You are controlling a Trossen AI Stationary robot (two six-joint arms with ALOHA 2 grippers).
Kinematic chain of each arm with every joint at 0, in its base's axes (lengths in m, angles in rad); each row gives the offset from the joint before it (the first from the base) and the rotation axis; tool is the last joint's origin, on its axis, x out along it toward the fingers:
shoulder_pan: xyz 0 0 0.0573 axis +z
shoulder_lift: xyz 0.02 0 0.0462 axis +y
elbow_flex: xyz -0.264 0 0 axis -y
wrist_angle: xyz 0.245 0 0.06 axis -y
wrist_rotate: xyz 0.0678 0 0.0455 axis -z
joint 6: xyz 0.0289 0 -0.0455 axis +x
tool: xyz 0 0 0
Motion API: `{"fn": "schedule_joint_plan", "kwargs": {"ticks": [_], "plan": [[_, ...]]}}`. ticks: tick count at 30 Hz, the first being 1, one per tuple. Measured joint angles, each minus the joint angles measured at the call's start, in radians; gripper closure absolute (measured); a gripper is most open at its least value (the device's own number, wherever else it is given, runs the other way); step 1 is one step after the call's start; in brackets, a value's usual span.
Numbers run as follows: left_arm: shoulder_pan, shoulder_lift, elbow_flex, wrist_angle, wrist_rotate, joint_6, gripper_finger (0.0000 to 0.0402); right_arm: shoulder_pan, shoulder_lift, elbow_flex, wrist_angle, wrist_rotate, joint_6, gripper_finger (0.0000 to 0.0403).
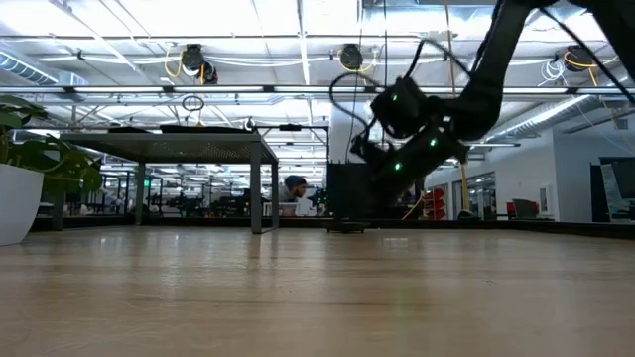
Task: Pick & Place Mini shaped plates
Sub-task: Stack the square plate on top of the square plate on the shelf
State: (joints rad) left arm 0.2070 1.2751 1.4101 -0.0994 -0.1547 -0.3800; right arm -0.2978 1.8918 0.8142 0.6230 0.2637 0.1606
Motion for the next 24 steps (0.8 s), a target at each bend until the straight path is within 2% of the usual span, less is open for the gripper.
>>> {"fn": "schedule_joint_plan", "kwargs": {"ticks": [6,16,24], "plan": [[0.0,0.0,0.0,0.0,0.0,0.065,0.0188,-0.015,0.089,0.046,0.016,-0.004,0.011,0.0227],[0.002,0.0,0.0,-0.001,0.0,0.095,0.0188,-0.003,0.064,0.057,-0.005,-0.01,0.004,0.0237],[0.002,0.0,0.0,-0.002,0.0,0.093,0.0188,0.038,0.042,0.058,-0.003,-0.065,-0.179,0.0234]]}}
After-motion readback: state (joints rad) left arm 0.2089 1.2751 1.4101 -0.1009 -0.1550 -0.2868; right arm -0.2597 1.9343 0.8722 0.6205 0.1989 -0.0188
